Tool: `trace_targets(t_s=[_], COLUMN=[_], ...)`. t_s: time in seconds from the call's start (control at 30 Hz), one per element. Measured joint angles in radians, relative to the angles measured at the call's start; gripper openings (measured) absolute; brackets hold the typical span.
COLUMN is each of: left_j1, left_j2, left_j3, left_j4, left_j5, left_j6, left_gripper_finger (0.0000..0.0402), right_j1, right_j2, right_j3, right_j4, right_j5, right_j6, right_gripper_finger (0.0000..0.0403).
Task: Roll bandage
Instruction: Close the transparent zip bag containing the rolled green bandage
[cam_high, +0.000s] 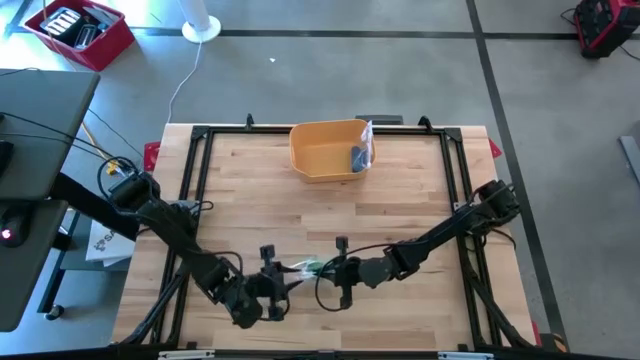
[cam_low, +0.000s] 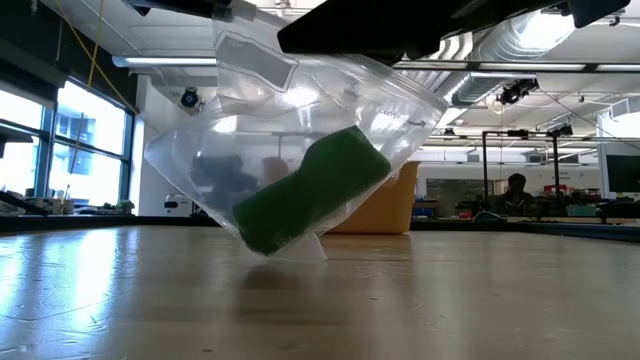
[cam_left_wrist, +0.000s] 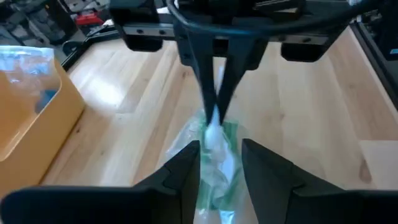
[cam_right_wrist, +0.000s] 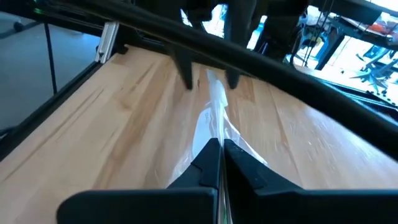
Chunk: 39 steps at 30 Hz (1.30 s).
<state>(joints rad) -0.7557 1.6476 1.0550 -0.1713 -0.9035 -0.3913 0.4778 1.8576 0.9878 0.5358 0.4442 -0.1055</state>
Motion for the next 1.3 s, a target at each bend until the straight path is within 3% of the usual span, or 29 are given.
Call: trace_targets(t_s=[0.37,0.5,0.7,0.87,1.0,1.3], left_j1=[0.000,0.000,0.002,-0.014,-0.015,0.015], left_j2=[0.046,0.046,0.031,0.008,0.008,0.014], left_j3=[0.000,0.000,0.000,0.000,0.000,0.000], left_j4=[0.041,0.065,0.060,0.059,0.062,0.064], left_j5=[-0.071,-0.044,0.025,0.004,-0.004,0.010], left_j6=[0.047,0.098,0.084,0.080,0.080,0.112], left_gripper_finger=[0.0006,0.0017,0.0080,0.0113,0.0101,0.0020], right_j1=[0.000,0.000,0.000,0.000,-0.002,-0.002], right_j2=[0.000,0.000,0.000,0.000,0.000,0.000], right_j3=[0.000,0.000,0.000,0.000,0.000,0.000], right_j4=[0.015,0.018,0.015,0.012,0.006,0.005], right_j5=[-0.022,-0.029,-0.035,-0.037,-0.038,-0.041], right_j6=[0.001,0.001,0.012,0.019,0.019,0.019], right_gripper_finger=[0.0000,0.0000,0.0000,0.0000,0.0000,0.0000])
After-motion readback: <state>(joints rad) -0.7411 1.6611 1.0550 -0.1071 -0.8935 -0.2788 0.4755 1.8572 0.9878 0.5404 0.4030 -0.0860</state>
